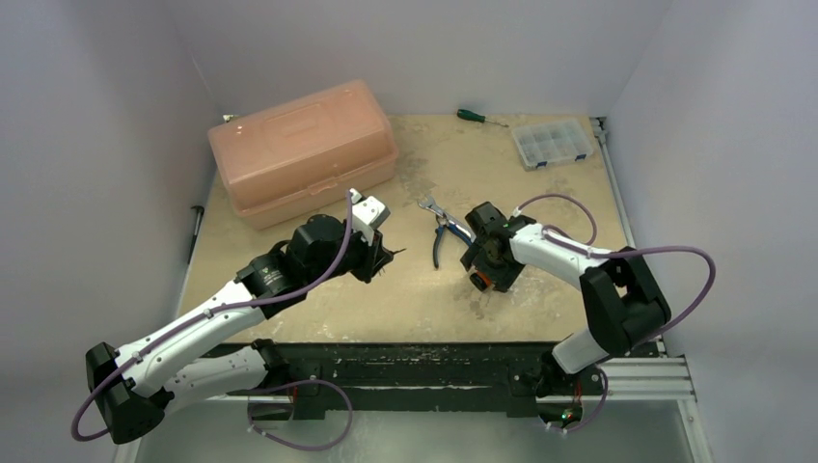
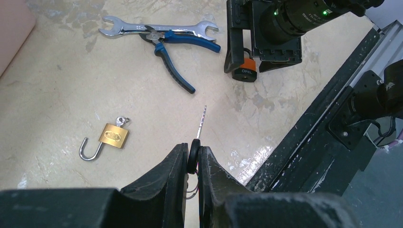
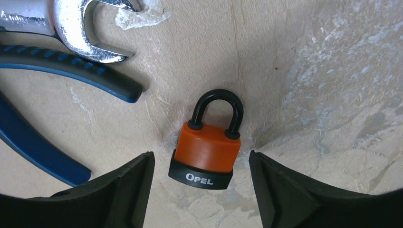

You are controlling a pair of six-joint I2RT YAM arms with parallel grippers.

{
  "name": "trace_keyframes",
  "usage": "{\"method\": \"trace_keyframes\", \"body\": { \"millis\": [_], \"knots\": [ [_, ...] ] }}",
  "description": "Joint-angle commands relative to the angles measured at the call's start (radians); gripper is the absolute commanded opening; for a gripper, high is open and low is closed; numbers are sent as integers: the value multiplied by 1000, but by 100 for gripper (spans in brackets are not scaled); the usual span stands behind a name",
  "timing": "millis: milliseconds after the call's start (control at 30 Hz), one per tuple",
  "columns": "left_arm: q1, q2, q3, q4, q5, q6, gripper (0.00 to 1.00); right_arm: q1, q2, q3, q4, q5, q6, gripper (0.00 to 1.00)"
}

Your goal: Unlock with the key

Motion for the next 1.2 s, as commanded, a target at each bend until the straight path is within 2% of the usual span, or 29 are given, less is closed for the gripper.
{"method": "trace_keyframes", "body": {
  "millis": [0, 300, 633, 933, 1133, 1167],
  "knots": [
    [0, -17, 0, 16, -10, 19, 0, -7, 20, 17, 18, 39, 2, 79],
    [0, -20, 0, 10, -10, 23, 0, -19, 59, 41, -19, 78, 9, 77],
    [1, -29, -3, 6, -38, 25, 0, -28, 96, 28, -5, 45, 55, 67],
    [1, -28, -3, 6, -44, 27, 0, -31, 102, -7, 33, 13, 81, 32],
    [1, -26, -2, 4, -54, 29, 0, -31, 32, -34, 54, 0, 94, 1],
    [0, -27, -2, 4, -52, 27, 0, -31, 20, -35, 44, 7, 103, 0]
  ]
}}
